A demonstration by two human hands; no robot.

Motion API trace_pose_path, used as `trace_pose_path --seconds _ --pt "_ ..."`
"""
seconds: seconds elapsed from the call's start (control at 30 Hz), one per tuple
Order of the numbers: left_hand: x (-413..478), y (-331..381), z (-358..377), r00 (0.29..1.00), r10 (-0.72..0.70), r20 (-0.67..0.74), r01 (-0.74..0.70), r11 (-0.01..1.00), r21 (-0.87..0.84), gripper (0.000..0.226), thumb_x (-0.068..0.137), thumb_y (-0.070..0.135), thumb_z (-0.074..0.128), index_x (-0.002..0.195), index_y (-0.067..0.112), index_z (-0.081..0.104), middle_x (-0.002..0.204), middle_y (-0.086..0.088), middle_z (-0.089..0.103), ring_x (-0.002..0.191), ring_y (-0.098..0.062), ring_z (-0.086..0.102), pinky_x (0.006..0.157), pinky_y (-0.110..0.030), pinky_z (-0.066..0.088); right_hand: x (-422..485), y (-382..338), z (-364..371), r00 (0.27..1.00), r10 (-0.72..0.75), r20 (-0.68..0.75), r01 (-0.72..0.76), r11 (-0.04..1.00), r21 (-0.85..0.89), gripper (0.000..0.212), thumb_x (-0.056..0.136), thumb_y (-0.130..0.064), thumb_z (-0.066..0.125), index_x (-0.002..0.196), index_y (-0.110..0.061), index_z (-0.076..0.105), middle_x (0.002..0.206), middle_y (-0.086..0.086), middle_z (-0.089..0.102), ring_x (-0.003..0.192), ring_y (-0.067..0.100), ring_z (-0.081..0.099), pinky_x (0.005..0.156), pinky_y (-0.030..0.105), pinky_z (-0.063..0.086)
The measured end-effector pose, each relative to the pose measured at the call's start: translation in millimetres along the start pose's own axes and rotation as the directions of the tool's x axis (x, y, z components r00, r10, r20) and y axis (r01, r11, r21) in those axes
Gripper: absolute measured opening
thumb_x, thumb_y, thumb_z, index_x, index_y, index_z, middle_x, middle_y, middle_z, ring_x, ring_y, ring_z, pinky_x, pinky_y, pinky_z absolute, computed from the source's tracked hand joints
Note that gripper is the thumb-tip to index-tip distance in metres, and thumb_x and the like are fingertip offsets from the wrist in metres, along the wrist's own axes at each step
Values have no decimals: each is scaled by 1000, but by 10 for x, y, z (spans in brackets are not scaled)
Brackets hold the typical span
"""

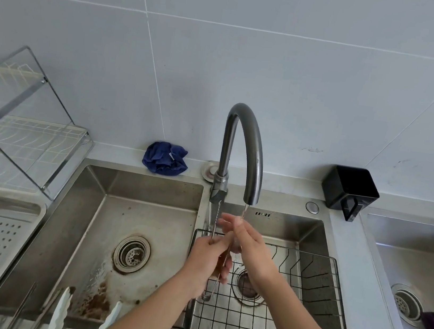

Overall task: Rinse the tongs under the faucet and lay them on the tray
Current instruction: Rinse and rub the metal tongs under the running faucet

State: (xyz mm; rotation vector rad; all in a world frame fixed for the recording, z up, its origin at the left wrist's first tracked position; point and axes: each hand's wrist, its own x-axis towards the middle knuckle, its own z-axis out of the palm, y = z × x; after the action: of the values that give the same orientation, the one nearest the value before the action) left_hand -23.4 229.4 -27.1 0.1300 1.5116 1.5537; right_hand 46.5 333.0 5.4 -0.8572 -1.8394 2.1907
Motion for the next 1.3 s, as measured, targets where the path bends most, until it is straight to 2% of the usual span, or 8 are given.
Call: trace_pose_path --seconds 0.1,0.27,0.43,0.6,0.77,1.0,1.1,1.3 --pt "98 62 161 991 -103 89 98 993 61 47 96 51 51 89 7 67 52 -9 57 37 -20 49 39 -30 47 -25 -48 -77 999 32 29 -33 999 43 36 101 -35 61 135 -26 56 122 -7 75 98 37 74 60 32 60" --pt "179 94 217 967 -203 151 190 977 94 57 88 57 51 89 1 67 56 -13 62 39 -24 56 39 -28 47 41 -162 -210 996 -90 -13 90 996 24 25 96 -4 65 120 -11 64 104 7 80 99 16 75 79 19 55" --pt "103 -56 145 992 -118 -39 123 984 128 56 81 64 63 83 8 63 60 1 58 45 -7 51 43 -18 39 176 -168 -179 965 -207 -161 230 963 139 20 95 -14 66 111 -24 63 94 5 77 91 20 74 85 29 59" --pt "13 -94 16 977 -168 132 151 980 128 53 90 65 53 73 15 52 46 4 43 39 -12 21 42 -28 13 201 -79 -160 983 -181 -34 184 970 157 31 84 -24 82 105 -12 62 81 4 67 78 29 68 88 56 59" --pt "-42 -159 -71 967 -131 217 126 991 37 62 92 71 43 85 14 67 52 -4 47 41 -15 28 46 -30 15 188 -30 -121 996 -63 -64 73 984 161 75 79 -63 78 104 5 58 79 11 67 72 29 68 67 35 59" --pt "-66 -34 168 1000 1 20 -3 994 107 44 89 67 50 97 28 70 71 5 56 53 -1 54 42 -15 35 342 -4 -49 912 55 -407 -45 998 33 32 93 -47 70 100 -17 62 74 2 71 65 17 68 62 37 59" --pt "-9 54 139 999 -50 -13 50 999 -1 72 91 70 42 100 4 67 57 -1 50 39 -8 38 37 -22 19 366 -39 -83 943 90 -321 -31 982 185 35 88 -39 71 104 -10 59 87 12 69 71 27 64 49 33 46" --pt "121 210 15 953 -240 184 258 963 -76 75 86 78 47 78 8 73 55 -8 55 33 -11 30 37 -20 15 378 -108 -246 996 78 42 -86 730 678 26 83 -17 76 103 -19 60 123 25 72 99 34 73 69 41 54"
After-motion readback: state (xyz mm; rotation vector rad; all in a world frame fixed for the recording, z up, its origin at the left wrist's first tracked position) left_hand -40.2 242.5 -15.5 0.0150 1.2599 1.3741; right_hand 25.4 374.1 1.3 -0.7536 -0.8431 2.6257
